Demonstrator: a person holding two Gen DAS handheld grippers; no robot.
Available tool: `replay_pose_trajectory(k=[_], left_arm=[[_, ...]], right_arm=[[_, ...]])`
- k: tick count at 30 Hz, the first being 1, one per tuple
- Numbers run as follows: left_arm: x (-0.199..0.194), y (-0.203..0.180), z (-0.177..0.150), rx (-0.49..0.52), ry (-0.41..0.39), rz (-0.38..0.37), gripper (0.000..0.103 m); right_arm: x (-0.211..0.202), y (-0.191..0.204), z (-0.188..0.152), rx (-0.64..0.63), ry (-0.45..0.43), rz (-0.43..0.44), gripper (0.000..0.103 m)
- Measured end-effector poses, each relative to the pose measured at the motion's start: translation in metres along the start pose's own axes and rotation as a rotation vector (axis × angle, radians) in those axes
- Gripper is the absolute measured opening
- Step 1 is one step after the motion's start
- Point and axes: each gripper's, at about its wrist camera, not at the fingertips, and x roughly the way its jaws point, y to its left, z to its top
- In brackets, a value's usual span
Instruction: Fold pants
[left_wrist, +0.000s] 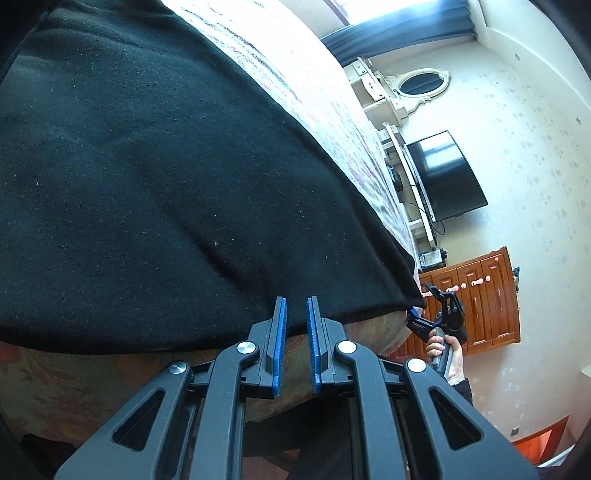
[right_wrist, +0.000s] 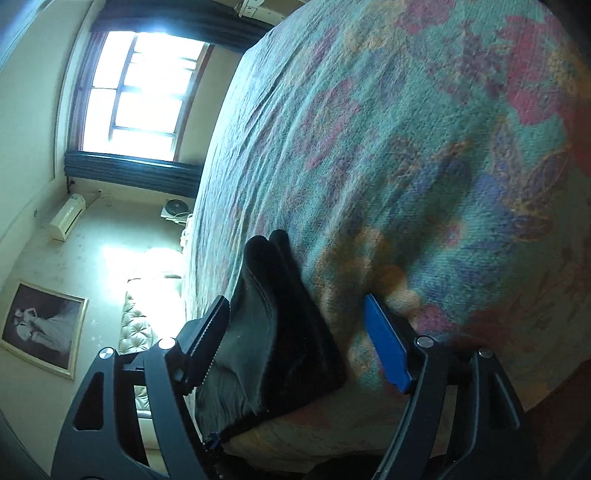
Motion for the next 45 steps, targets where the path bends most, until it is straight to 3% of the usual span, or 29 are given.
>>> replay_pose_trajectory(k=[2, 6, 9, 10, 11, 14, 16, 17, 19, 21, 25, 26, 28, 30, 31, 34, 37, 45], left_arm=[[0.0, 0.001, 0.001, -0.018, -0.001, -0.013, 0.012], [0.003, -0.001, 0.003, -0.023, -0.002, -0.009, 0.012], [0.001, -0.001, 0.003, -0.009, 0.0, -0.002, 0.012], [0.0, -0.002, 0.003, -0.002, 0.001, 0.0, 0.012], [-0.001, -0.003, 0.003, 0.006, 0.002, 0.003, 0.013], [-0.007, -0.009, 0.004, 0.031, -0.003, -0.013, 0.038], [-0.016, -0.015, 0.007, 0.053, -0.029, -0.027, 0.079], [-0.02, -0.016, 0.008, 0.06, -0.049, -0.023, 0.085], [-0.028, -0.019, 0.012, 0.061, -0.076, 0.016, 0.086], [-0.035, -0.011, 0.018, 0.031, -0.068, 0.041, 0.087], [-0.051, 0.009, 0.031, -0.048, -0.089, 0.04, 0.087], [-0.059, 0.012, 0.035, -0.055, -0.11, 0.042, 0.087], [-0.075, 0.015, 0.039, -0.049, -0.162, 0.057, 0.087], [-0.09, 0.017, 0.044, -0.012, -0.209, 0.113, 0.087], [-0.095, 0.019, 0.047, 0.001, -0.215, 0.133, 0.087], [-0.107, 0.035, 0.052, 0.015, -0.219, 0.225, 0.087], [-0.115, 0.051, 0.053, 0.022, -0.197, 0.213, 0.087], [-0.114, 0.052, 0.052, 0.055, -0.161, 0.196, 0.087]], right_arm=[[0.008, -0.002, 0.004, 0.022, 0.061, 0.055, 0.075], [0.012, 0.001, 0.007, 0.008, 0.153, 0.057, 0.072], [0.026, 0.018, -0.002, -0.047, 0.238, -0.005, 0.042], [0.031, 0.023, -0.005, -0.068, 0.26, -0.019, 0.02], [0.027, 0.028, -0.01, -0.104, 0.247, -0.051, 0.02], [0.014, 0.036, -0.003, -0.198, 0.148, -0.164, 0.015], [0.016, 0.023, 0.002, -0.159, 0.147, -0.198, 0.014], [0.016, 0.022, 0.0, -0.161, 0.139, -0.195, 0.014], [0.013, 0.019, -0.002, -0.143, 0.121, -0.165, 0.016], [0.004, 0.008, -0.003, -0.105, 0.114, -0.112, 0.024], [0.005, 0.004, 0.001, -0.065, 0.128, -0.015, 0.05], [0.005, 0.006, 0.001, -0.077, 0.14, -0.007, 0.059], [0.009, 0.017, 0.0, -0.12, 0.182, -0.024, 0.069], [0.019, 0.027, -0.001, -0.158, 0.23, -0.071, 0.07], [0.021, 0.031, -0.002, -0.166, 0.237, -0.097, 0.068], [0.023, 0.03, -0.001, -0.143, 0.227, -0.19, 0.015], [0.023, 0.042, -0.009, -0.168, 0.193, -0.223, 0.015], [0.014, 0.118, -0.021, -0.22, 0.119, -0.114, 0.014]])
